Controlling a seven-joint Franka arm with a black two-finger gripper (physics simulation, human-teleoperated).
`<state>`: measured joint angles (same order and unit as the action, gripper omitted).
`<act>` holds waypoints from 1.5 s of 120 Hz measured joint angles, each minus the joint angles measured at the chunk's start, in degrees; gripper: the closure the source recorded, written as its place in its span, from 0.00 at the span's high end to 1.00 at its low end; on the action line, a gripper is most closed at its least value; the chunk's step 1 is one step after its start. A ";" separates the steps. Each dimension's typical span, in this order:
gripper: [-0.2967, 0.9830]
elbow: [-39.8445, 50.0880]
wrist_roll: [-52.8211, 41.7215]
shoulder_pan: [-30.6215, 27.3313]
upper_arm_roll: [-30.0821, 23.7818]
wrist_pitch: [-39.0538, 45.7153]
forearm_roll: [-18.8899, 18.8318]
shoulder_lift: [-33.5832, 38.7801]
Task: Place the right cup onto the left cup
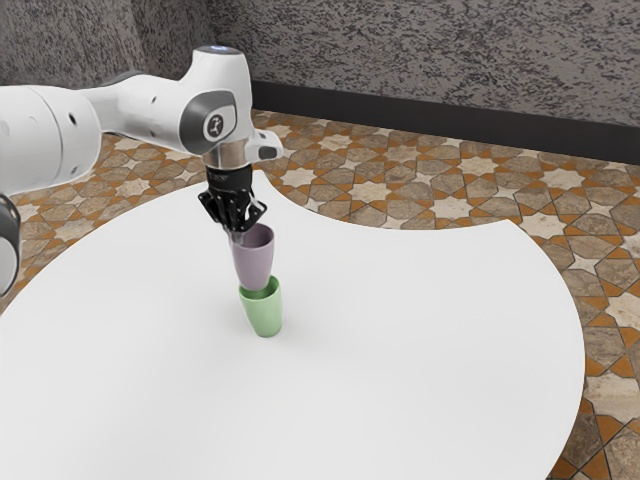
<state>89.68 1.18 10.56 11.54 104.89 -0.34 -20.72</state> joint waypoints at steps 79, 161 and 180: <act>0.46 -1.50 -0.75 -1.15 -0.91 0.67 3.04 -2.95; 0.76 1.05 -0.93 2.16 -1.21 -2.26 3.82 6.19; 0.76 4.83 -0.95 3.47 -1.17 -3.48 3.61 10.92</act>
<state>94.51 0.24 14.03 10.37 101.41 3.27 -9.80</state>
